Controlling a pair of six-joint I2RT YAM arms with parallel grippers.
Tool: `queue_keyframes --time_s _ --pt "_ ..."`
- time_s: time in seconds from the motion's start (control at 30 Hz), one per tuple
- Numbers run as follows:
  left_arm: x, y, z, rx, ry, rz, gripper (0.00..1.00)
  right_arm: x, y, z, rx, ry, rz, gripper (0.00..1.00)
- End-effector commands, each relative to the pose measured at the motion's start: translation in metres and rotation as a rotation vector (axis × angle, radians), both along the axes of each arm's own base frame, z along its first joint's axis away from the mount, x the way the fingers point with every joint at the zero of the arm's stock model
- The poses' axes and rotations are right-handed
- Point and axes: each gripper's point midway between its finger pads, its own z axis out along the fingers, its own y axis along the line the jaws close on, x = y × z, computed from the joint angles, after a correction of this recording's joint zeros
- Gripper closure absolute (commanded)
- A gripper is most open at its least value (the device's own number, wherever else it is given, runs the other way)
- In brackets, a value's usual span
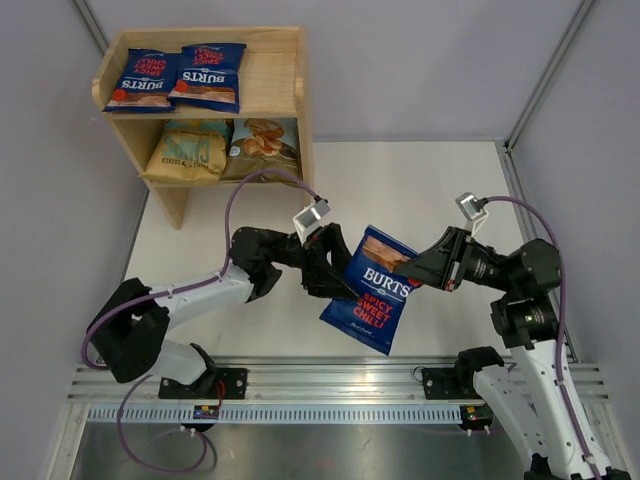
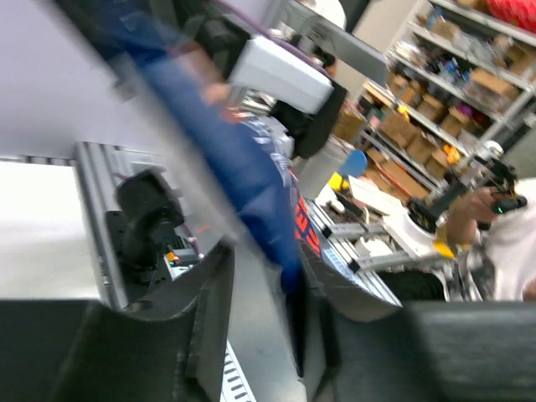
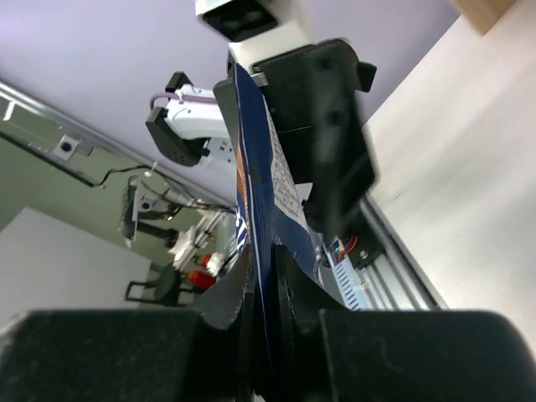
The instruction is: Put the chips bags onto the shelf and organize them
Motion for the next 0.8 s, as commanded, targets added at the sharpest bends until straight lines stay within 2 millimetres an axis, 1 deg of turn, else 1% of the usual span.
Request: queue_keyframes --time_s 0.0,0.03,0.07,0.1,0.13,0.17,0.2,0.23,0.27,0.3,0.33,0.37,0.43,0.47,0.5,0.53,0.57,0.6,0.63,0.67,0.7,0.77 --pt "0.026 0.007 0.019 -0.075 -0.015 0.117 0.4 0.002 -0.008 0.005 -0.134 -0.119 -0.114 0.91" --pt "0.028 0.009 0.014 -0.066 0.003 0.133 0.3 0.004 -0.01 0.009 -0.147 -0.139 -0.142 0.94" --pt "0.033 0.01 0.014 -0.071 0.015 0.161 0.22 0.005 -0.013 0.023 -0.148 -0.187 -0.177 0.95" --pt "0.034 0.012 0.015 -0.078 0.013 0.178 0.08 0.008 -0.014 0.026 -0.158 -0.201 -0.198 0.96" --pt "0.036 0.013 0.016 -0.083 0.019 0.198 0.01 0.009 -0.015 0.032 -0.155 -0.219 -0.217 0.97" --pt "0.045 0.01 0.012 -0.077 0.049 0.251 0.01 0.011 -0.016 0.042 -0.151 -0.249 -0.234 0.96" --pt "0.045 0.012 0.018 -0.094 0.049 0.277 0.01 0.011 -0.017 0.049 -0.149 -0.284 -0.243 0.97" --pt "0.054 0.013 0.023 -0.12 0.077 0.336 0.01 0.013 -0.018 0.055 -0.144 -0.304 -0.259 0.97" --pt "0.056 0.015 0.021 -0.126 0.095 0.36 0.01 0.011 -0.018 0.064 -0.135 -0.332 -0.264 0.98" --pt "0.056 0.018 0.026 -0.152 0.102 0.38 0.01 0.013 -0.019 0.071 -0.127 -0.363 -0.281 0.98" --pt "0.057 0.024 0.035 -0.198 0.114 0.413 0.01 0.018 -0.023 0.077 -0.123 -0.378 -0.328 0.98" --pt "0.051 0.031 0.043 -0.251 0.113 0.407 0.01 0.018 -0.025 0.085 -0.117 -0.399 -0.349 0.99" --pt "0.042 0.042 0.059 -0.326 0.107 0.412 0.01 0.023 -0.029 0.093 -0.111 -0.422 -0.403 0.99" --pt "0.041 0.049 0.069 -0.384 0.113 0.438 0.01 0.027 -0.033 0.099 -0.1 -0.43 -0.449 0.99" --pt "0.035 0.05 0.068 -0.401 0.12 0.44 0.01 0.027 -0.034 0.108 -0.069 -0.444 -0.463 0.99" --pt "0.032 0.055 0.079 -0.448 0.119 0.465 0.01 0.028 -0.036 0.113 -0.046 -0.449 -0.479 0.99" --pt "0.031 0.054 0.08 -0.463 0.092 0.489 0.01 0.026 -0.035 0.122 0.01 -0.461 -0.48 0.99" --pt "0.021 0.05 0.083 -0.471 0.091 0.477 0.01 0.025 -0.036 0.127 0.041 -0.469 -0.48 0.99" --pt "0.02 0.052 0.092 -0.502 0.091 0.504 0.01 0.025 -0.037 0.133 0.079 -0.48 -0.495 0.99" --pt "0.022 0.049 0.092 -0.502 0.067 0.536 0.01 0.028 -0.038 0.13 0.1 -0.465 -0.502 0.99" --pt "0.016 0.046 0.094 -0.51 0.07 0.533 0.01 0.025 -0.038 0.139 0.146 -0.478 -0.498 0.99" --pt "0.022 0.046 0.101 -0.525 0.082 0.591 0.01 0.024 -0.039 0.143 0.195 -0.489 -0.497 0.99"
